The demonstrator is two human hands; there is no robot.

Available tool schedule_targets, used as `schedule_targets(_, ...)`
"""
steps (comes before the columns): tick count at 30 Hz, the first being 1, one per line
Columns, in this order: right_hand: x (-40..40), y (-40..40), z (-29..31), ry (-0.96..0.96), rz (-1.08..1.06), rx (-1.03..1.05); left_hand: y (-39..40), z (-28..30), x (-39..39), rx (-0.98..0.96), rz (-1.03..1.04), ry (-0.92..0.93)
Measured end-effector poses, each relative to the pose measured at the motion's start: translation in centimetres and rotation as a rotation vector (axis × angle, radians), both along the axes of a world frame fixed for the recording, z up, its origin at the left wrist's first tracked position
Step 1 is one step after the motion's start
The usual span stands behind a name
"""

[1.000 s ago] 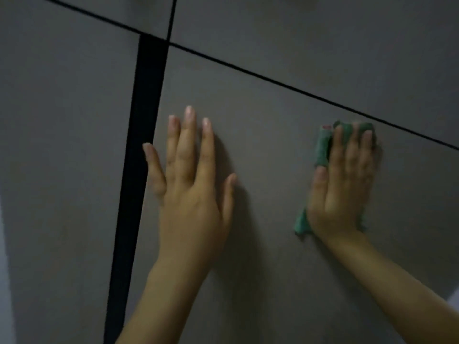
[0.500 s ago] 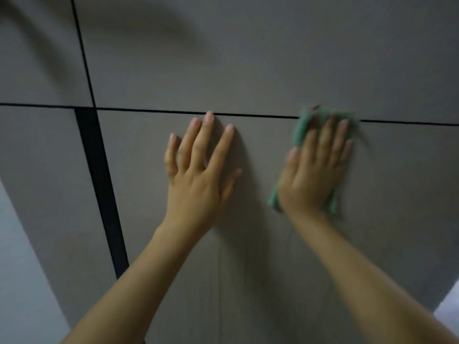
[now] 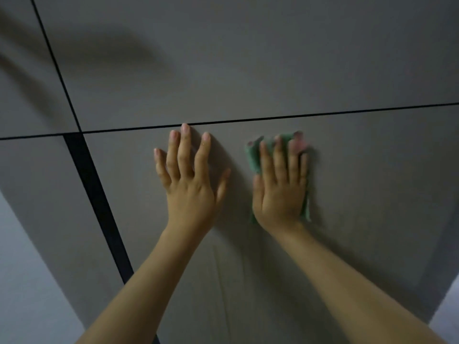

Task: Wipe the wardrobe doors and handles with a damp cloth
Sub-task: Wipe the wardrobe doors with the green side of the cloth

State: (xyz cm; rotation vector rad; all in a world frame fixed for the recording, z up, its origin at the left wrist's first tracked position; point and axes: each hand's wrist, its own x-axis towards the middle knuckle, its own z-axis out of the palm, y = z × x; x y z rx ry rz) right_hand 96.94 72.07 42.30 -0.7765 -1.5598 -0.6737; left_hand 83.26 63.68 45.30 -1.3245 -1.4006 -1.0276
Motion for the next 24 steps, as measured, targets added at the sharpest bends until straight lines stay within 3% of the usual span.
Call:
schedule_targets(2,2.5,0.9,-0.9,-0.26,0.023,0.078,0.1,0.1,0.5,0.011,-0.01,-0.035)
schedule_targets(4,6.4,2.8,-1.0,-0.314,0.015,0.1,0.3,0.2,1.5,0.0,-0.019,-0.08)
schedule_targets(7,10.4,4.8,-0.6,-0.011,-0.071,-0.002,0.7,0.2,3.3,-0.037,-0.031,-0.041)
schedule_targets(10,7.7,3.9,-0.5,0.395,-0.095,-0.14,1.3,0.5,5.1,-0.055,-0.039,0.025)
schedule_targets(11,6.2,3.3,-0.8,0.452,-0.073,-0.147,1.6,0.6,5.8,-0.054,-0.049,0.032)
schedule_targets(12,5.0,2.7,-1.3,0.414,-0.053,-0.127,1.9,0.8,6.5,-0.052,-0.062,0.037)
schedule_targets(16,8.5,3.6,-3.7,-0.155,0.017,0.024,3.4,1.0,8.2,-0.057,-0.068,0.055)
schedule_targets(18,12.8,5.7,-3.6,-0.218,0.003,0.071,3.9,0.8,8.5,-0.045,-0.04,0.049)
schedule_targets(21,17.2,8.0,-3.6,0.054,-0.076,-0.062,4.3,0.7,8.6,-0.036,-0.026,0.059)
schedule_targets(24,13.9,7.0,-3.1,0.431,-0.133,-0.188,4.5,0.6,8.6,-0.029,-0.02,0.071)
